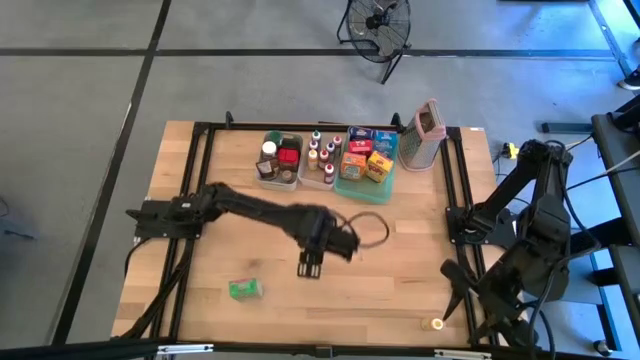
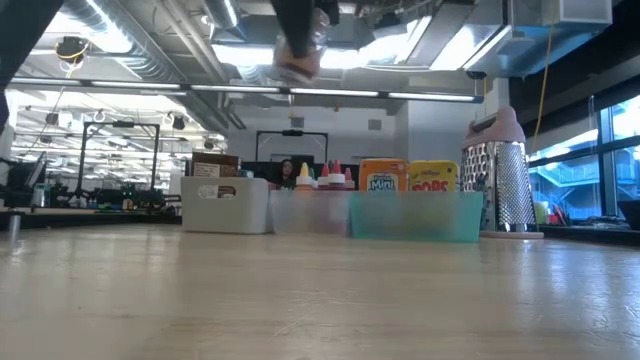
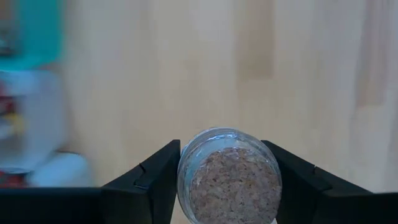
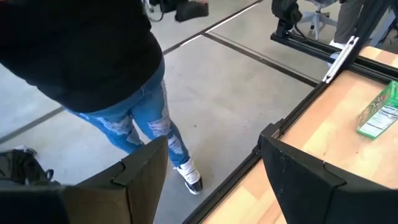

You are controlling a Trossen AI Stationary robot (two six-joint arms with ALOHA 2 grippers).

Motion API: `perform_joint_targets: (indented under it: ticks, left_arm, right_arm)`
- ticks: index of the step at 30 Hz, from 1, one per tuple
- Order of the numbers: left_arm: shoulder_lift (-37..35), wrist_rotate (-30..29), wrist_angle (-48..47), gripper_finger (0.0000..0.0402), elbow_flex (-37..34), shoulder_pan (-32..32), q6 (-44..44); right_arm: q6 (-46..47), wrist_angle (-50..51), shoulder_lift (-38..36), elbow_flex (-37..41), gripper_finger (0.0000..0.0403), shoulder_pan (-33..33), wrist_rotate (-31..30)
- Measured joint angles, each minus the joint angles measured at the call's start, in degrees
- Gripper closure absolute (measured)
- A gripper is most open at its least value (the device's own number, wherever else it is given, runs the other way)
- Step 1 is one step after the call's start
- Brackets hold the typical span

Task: Pick & Place Kitchen Items
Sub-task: Put the brown seasoning bottle into the gray bin

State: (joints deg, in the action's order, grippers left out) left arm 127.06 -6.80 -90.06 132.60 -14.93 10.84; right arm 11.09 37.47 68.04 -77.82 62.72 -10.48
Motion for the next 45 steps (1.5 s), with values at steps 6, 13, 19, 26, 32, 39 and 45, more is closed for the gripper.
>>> perform_joint_targets:
  ticks: [6,13,19,26,32,39,45]
  left_arm:
    - [-4.28,-4.59,0.02,0.0209,-0.05,6.14,-6.91]
    - [-8.3,-5.95,0.0,0.0209,-0.05,15.18,-12.23]
    - [-10.44,-4.19,0.02,0.0209,-0.05,21.66,-15.89]
    - [-14.93,-1.75,0.02,0.0209,-0.16,26.52,-16.59]
    - [-20.61,-5.81,0.02,0.0209,-0.14,29.37,-16.34]
    - [-25.32,-9.91,0.03,0.0209,-0.14,32.38,-14.49]
    - [-34.21,-11.56,0.25,0.0209,-13.68,33.97,-11.17]
  right_arm:
    - [1.41,-0.43,0.29,0.0,0.0141,-0.92,-0.22]
    - [3.06,0.7,0.06,0.0,0.0141,-0.9,-1.48]
    - [3.05,4.03,-2.1,0.0,0.0141,-0.86,-6.65]
    - [2.6,8.05,-4.4,0.0,0.0141,-0.9,-12.19]
    - [0.83,10.76,-6.42,0.0,0.0141,-1.04,-15.72]
    - [0.0,13.98,-8.16,0.0,0.0141,-2.72,-16.5]
    - [0.0,16.21,-9.07,0.0,0.0141,-3.2,-16.08]
